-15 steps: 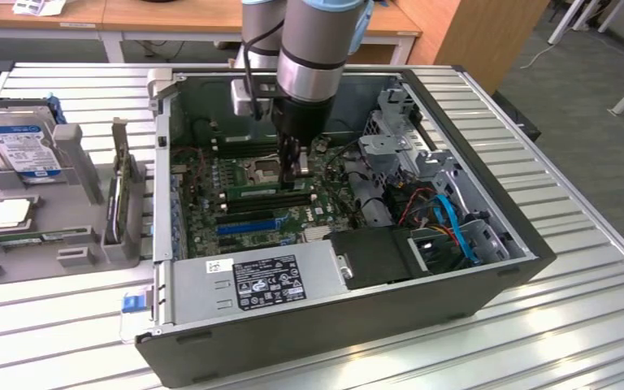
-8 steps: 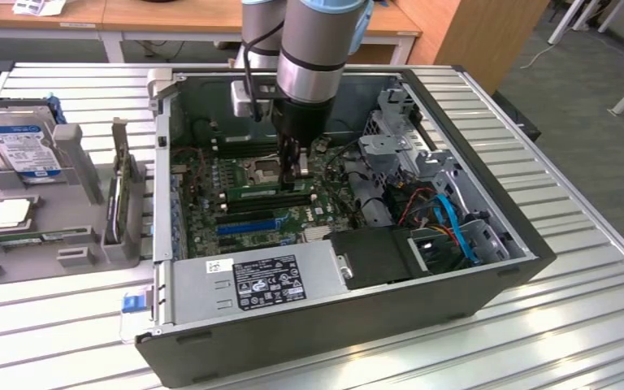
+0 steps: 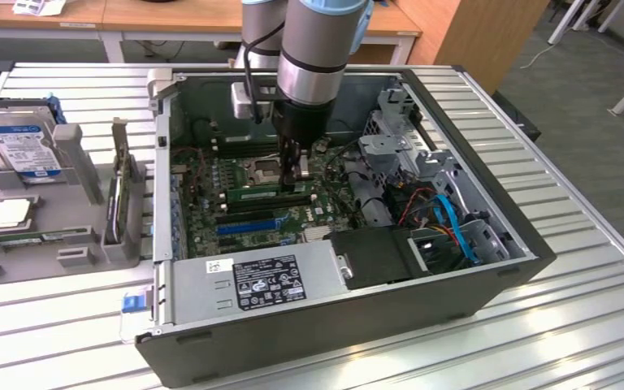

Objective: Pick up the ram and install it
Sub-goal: 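Insert the ram into the slot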

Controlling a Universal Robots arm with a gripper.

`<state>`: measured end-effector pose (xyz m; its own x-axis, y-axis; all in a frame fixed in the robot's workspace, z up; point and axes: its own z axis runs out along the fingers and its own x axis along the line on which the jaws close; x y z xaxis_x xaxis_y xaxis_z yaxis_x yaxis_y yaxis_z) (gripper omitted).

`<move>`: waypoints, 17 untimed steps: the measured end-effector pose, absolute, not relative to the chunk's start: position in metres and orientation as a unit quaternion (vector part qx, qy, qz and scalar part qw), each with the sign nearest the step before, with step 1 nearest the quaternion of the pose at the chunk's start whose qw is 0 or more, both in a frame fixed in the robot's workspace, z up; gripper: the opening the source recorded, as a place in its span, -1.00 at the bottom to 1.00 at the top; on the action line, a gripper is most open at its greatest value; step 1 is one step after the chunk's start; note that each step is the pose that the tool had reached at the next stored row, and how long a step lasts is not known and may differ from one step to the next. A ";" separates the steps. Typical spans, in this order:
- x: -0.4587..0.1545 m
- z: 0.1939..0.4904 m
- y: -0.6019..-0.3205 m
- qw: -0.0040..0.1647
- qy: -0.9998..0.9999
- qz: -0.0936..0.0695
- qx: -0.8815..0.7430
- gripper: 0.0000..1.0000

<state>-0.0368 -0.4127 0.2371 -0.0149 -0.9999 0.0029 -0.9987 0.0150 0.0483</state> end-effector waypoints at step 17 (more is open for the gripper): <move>-0.037 0.232 -0.412 0.017 -0.712 -0.016 0.702 -0.76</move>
